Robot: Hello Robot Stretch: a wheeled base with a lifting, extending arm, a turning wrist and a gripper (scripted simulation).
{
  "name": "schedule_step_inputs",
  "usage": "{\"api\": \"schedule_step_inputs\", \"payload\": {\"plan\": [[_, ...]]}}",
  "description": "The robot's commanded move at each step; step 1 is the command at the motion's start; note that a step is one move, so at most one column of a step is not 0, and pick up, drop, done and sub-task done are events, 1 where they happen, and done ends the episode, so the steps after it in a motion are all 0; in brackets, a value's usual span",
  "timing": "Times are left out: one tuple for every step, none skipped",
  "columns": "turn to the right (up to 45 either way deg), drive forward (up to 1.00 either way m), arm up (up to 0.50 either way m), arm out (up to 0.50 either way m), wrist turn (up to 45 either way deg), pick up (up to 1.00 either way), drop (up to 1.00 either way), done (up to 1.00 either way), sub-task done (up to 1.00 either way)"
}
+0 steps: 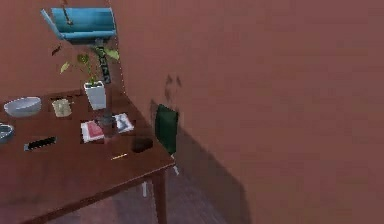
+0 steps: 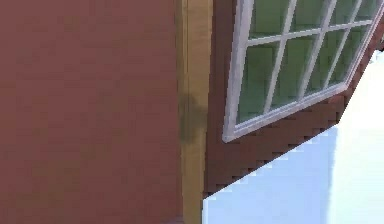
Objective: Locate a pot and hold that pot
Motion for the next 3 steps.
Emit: {"api": "schedule_step_inputs", "payload": {"plan": [[24.0,0.0,0.0,0.0,0.0,0.0,0.0,0.0,0.0],[0.0,0.3,0.0,0.0,0.0,0.0,0.0,0.0,0.0],[-6.0,0.0,0.0,0.0,0.0,0.0,0.0,0.0,0.0]]}}
